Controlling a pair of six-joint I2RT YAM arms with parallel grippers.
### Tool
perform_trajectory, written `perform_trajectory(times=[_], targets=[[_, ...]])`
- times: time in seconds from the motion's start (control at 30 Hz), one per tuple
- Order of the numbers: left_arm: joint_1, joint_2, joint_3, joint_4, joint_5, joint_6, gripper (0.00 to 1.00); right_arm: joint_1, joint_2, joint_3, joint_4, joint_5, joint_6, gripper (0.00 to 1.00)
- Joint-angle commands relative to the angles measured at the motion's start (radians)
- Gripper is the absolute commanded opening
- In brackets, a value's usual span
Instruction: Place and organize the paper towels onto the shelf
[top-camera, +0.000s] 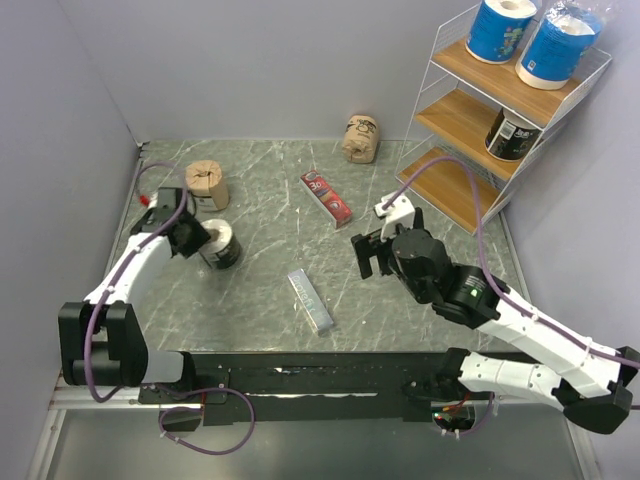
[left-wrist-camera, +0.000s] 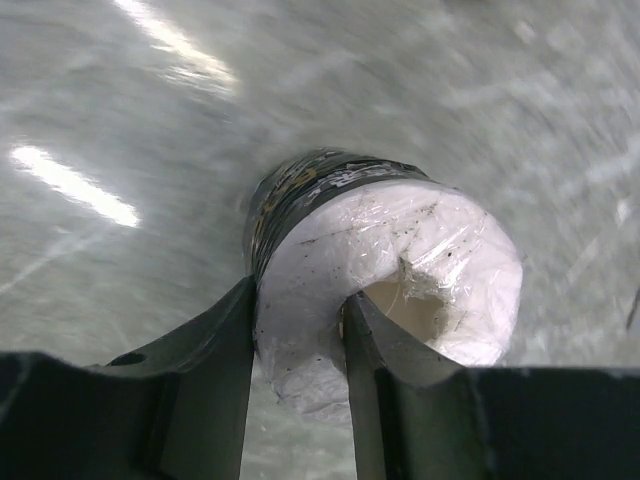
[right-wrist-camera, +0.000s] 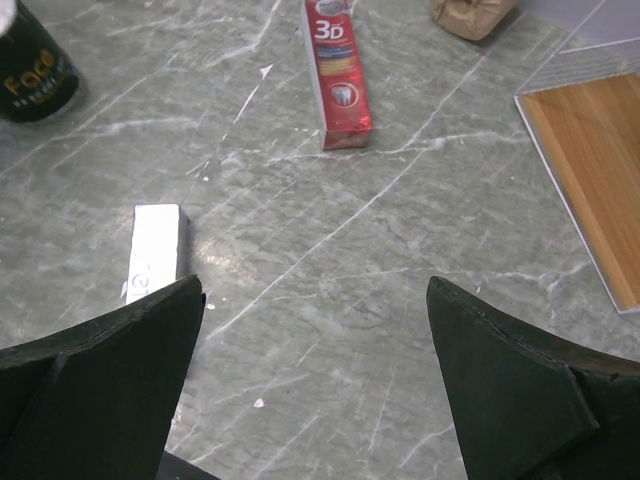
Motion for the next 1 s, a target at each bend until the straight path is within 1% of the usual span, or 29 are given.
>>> perform_trajectory(times=[0.0,0.03,0.07,0.13,0.17,0.23,0.27,0.3,0.33,0.37,0.4,0.43,0.47,0.53,0.63,0.7,0.77,0.8,0.83,0.9,0.93,0.97], targets=[[-0.188,-0.005,0.192,0.013,-0.046,0.034,0.37,0.009,-0.078,-0.044,0.054,0.077,0.013,0.99],[-0.224,0.025,0.226,-0.012,-0.062,0.034,0.37,0.01,-0.088,-0.051,0.059,0.091,0.018,0.99],[-0.296,0.044,0.29,-0.019,-0.082,0.025,0.36,0.01,-0.099,-0.059,0.057,0.102,0.031,1.0],[-0.36,0.097,0.342,-0.029,-0.086,0.012,0.36,0.01,-0.128,-0.065,0.057,0.117,0.042,0.99],[-0.422,0.118,0.387,-0.029,-0.089,0.002,0.35,0.01,-0.139,-0.07,0.049,0.137,0.05,0.99],[-0.484,0.173,0.425,-0.024,-0.088,-0.011,0.35,0.01,-0.17,-0.073,0.04,0.162,0.062,1.0],[-0.542,0.193,0.459,-0.013,-0.083,-0.024,0.35,0.01,-0.191,-0.08,0.033,0.185,0.071,1.0],[-0.571,0.216,0.474,-0.01,-0.082,-0.031,0.34,0.01,-0.202,-0.087,0.031,0.2,0.071,1.0],[-0.6,0.263,0.493,-0.009,-0.08,-0.037,0.34,0.01,-0.211,-0.093,0.029,0.209,0.077,1.0],[-0.657,0.288,0.534,-0.013,-0.079,-0.038,0.34,0.009,-0.231,-0.106,0.031,0.221,0.088,1.0],[-0.685,0.314,0.559,-0.024,-0.089,-0.04,0.34,0.01,-0.242,-0.116,0.042,0.237,0.088,1.0],[-0.737,0.367,0.585,-0.036,-0.095,-0.044,0.34,0.009,-0.251,-0.123,0.048,0.243,0.088,0.99],[-0.762,0.395,0.632,-0.045,-0.102,-0.045,0.34,0.009,-0.268,-0.134,0.051,0.252,0.093,1.0],[-0.82,0.464,0.669,-0.056,-0.106,-0.051,0.34,0.009,-0.28,-0.142,0.051,0.274,0.1,0.99],[-0.866,0.544,0.729,-0.059,-0.099,-0.054,0.37,0.009,-0.292,-0.154,0.051,0.291,0.107,0.99],[-0.875,0.587,0.746,-0.068,-0.094,-0.058,0.37,0.007,-0.291,-0.162,0.056,0.297,0.094,1.0],[-0.88,0.602,0.754,-0.056,-0.071,-0.057,0.41,0.007,-0.279,-0.16,0.057,0.304,0.085,0.99],[-0.881,0.61,0.752,-0.047,-0.063,-0.057,0.44,0.009,-0.276,-0.159,0.054,0.306,0.084,0.99],[-0.881,0.615,0.748,-0.035,-0.047,-0.057,0.53,0.009,-0.271,-0.157,0.049,0.309,0.087,0.99],[-0.881,0.621,0.752,-0.038,-0.045,-0.055,0.62,0.009,-0.257,-0.157,0.052,0.314,0.091,1.0],[-0.881,0.619,0.757,-0.045,-0.043,-0.054,0.69,0.009,-0.25,-0.168,0.072,0.315,0.082,1.0],[-0.881,0.616,0.76,-0.049,-0.045,-0.052,0.72,0.007,-0.247,-0.174,0.083,0.314,0.073,1.0]])
